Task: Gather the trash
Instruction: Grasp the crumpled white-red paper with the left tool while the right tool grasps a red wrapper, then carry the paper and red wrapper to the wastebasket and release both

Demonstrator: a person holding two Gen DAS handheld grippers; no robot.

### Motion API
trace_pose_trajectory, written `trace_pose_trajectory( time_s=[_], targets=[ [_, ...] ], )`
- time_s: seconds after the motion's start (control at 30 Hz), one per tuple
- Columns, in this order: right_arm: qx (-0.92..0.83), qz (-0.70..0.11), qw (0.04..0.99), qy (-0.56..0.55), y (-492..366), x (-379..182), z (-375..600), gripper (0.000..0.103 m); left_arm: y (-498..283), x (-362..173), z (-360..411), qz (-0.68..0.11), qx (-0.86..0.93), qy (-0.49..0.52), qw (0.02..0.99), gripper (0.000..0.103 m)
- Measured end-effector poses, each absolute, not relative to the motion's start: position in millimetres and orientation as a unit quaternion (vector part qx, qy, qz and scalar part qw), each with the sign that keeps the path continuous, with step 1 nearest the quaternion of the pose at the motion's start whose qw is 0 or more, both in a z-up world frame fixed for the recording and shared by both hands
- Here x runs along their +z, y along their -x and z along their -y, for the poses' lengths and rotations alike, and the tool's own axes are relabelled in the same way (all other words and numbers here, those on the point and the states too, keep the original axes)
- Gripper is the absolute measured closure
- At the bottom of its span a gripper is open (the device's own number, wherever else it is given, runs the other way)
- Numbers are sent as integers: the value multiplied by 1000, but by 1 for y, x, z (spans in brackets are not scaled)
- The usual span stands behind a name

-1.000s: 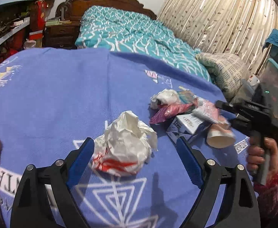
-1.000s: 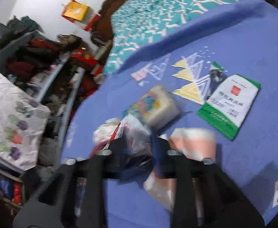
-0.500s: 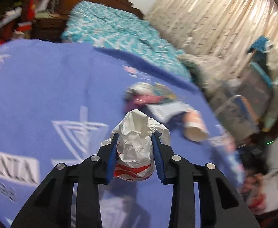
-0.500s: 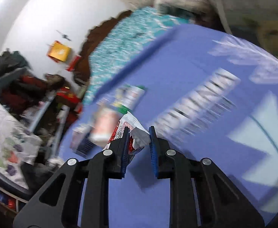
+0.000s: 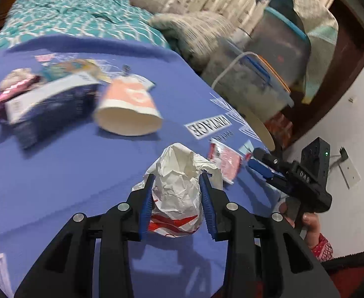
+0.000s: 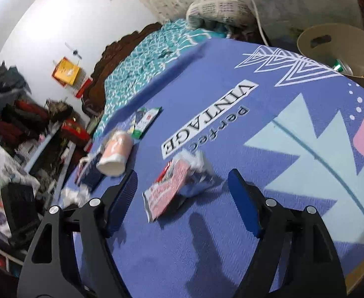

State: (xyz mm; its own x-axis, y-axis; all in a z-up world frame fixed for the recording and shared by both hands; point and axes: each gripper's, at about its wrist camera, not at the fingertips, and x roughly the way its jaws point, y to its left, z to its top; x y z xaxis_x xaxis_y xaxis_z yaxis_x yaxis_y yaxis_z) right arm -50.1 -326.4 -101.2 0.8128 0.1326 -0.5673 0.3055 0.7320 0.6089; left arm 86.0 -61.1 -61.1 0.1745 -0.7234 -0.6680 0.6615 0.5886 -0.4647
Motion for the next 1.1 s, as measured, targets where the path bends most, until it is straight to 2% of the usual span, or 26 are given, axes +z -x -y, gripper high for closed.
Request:
trace_pose_trajectory(
  time_s=[0.07,0.37,0.43,0.47,0.5,0.53,0.63,0.87,0.97,1.1],
  targets=[
    [-48,-317,876,-360,51,-108,318,31,-87,-65,71,-458,-456,31,762,69],
    [-66,-331,895,-292,28,-109,294,34,-94,-81,103,-472,-454,12,756,70],
    [-60,-344,895,-278,14,-107,289,47,-96,-83,109,-472,-454,8,755,70],
    [-63,-358,893,-265,6,-107,286,49,-96,-84,111,-472,-455,9,755,70],
    [-71,-365,895,-247,3,-106,281,61,-97,-84,111,-471,-455,10,756,70],
    [-63,-370,897,-232,0,-104,276,79,-97,-84,110,-470,-456,11,755,69],
    [-45,-379,899,-214,-3,-106,267,87,-100,-85,109,-474,-459,17,751,70],
    [-77,-322,901,-282,28,-97,313,89,-105,-76,122,-482,-474,24,736,70],
    [-112,-294,897,-310,52,-93,351,89,-109,-67,152,-483,-491,14,725,70],
    [-176,-254,884,-350,92,-91,420,89,-105,-44,227,-466,-538,-22,702,70]
  ],
)
